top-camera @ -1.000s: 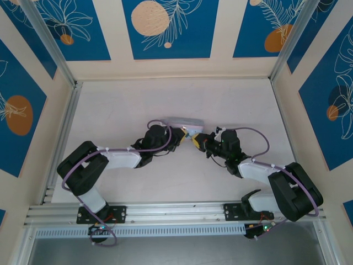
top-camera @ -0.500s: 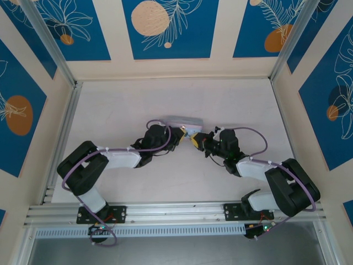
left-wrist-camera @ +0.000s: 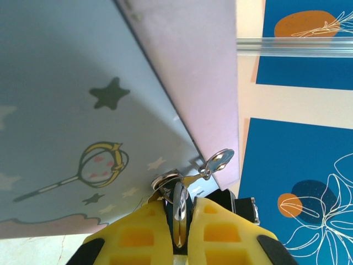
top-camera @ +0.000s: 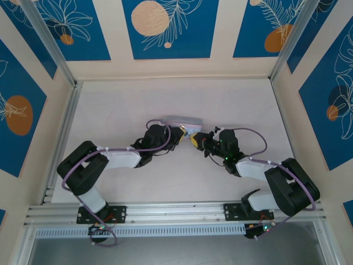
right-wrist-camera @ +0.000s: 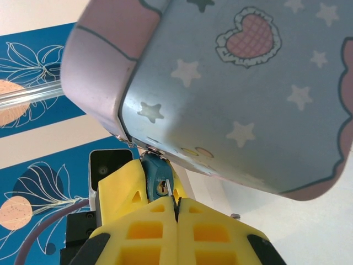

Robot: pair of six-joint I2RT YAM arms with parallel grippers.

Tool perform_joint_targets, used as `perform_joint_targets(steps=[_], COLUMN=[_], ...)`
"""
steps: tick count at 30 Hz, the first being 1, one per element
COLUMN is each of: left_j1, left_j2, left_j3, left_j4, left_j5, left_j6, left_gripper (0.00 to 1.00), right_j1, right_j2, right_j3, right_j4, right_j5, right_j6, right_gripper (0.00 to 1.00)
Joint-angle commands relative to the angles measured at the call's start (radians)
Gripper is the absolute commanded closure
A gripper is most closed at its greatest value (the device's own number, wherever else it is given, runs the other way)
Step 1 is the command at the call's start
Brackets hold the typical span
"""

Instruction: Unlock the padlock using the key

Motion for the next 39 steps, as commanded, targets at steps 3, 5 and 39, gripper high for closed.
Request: perform_joint_targets(steps=[3,5,39], left_j1=[-0.015,-0.015,-0.019], left_j2=[0.003,0.004,-0.066], left_j3=[0.006,0.006,-0.018], left_j4=[0.049,0.049,0.092], left_j5=[0.037,0.037,0.073], left_j6=[0.013,0.013,0.009], left_gripper=[1.00,1.00,1.00], right_j1=[0.023,0.026,-0.039], right_j2=[-0.023,-0.030,0.265], right_j3=[0.017,0.012,-0.013], right_j4=[0.095,0.093,0.405], right_j5=[-0.011,-0.008,-0.060], right_j6=[0.020,0.021,0.120], right_gripper=[1.00,1.00,1.00])
